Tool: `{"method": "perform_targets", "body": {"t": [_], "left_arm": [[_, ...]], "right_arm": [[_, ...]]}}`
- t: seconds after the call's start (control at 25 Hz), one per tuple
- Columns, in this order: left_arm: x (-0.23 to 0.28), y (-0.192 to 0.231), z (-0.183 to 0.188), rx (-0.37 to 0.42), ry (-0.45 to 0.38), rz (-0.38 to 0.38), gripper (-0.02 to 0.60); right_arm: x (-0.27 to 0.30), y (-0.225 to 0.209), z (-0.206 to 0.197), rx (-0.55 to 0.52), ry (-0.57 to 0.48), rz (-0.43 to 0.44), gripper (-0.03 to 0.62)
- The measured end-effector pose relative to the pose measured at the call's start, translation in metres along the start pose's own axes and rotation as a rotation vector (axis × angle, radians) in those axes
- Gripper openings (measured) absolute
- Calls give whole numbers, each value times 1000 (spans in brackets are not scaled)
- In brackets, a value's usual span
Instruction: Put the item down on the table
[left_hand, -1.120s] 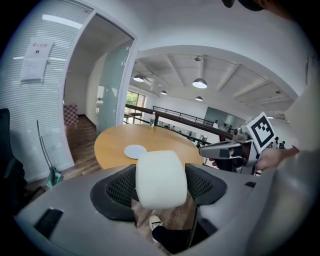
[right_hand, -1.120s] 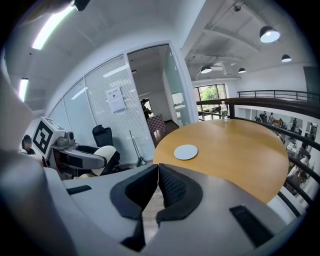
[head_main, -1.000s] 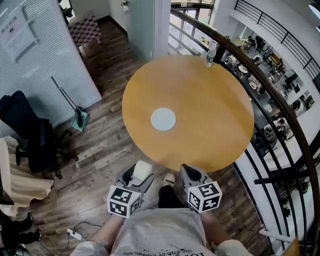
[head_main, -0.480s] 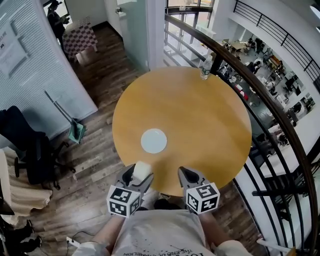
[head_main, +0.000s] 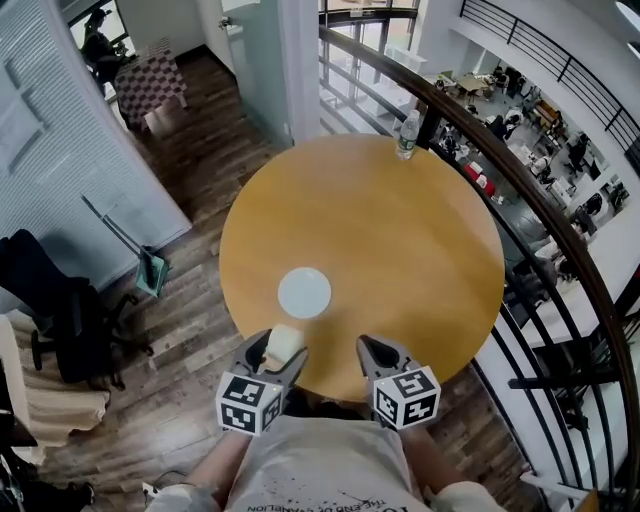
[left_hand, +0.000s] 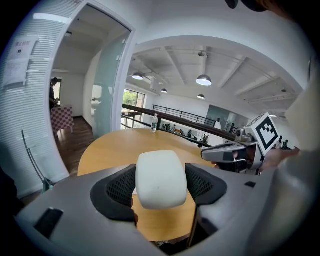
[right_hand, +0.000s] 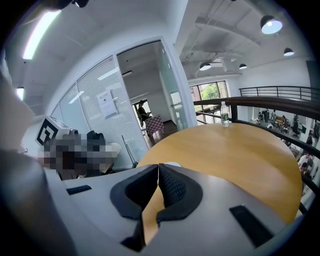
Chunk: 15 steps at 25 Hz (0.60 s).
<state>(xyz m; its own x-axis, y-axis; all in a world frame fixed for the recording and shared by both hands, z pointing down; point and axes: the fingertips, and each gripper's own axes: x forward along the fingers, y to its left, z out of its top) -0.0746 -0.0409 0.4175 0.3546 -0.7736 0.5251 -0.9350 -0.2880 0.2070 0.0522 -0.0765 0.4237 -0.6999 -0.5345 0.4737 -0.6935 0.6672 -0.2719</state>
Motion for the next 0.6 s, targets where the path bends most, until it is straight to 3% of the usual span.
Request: {"method": "perform_targets", "body": {"t": [0.6], "left_arm": [[23, 31, 9, 76, 74, -110, 318]], "right_arm": [[23, 2, 8, 69, -3, -96, 25]]}}
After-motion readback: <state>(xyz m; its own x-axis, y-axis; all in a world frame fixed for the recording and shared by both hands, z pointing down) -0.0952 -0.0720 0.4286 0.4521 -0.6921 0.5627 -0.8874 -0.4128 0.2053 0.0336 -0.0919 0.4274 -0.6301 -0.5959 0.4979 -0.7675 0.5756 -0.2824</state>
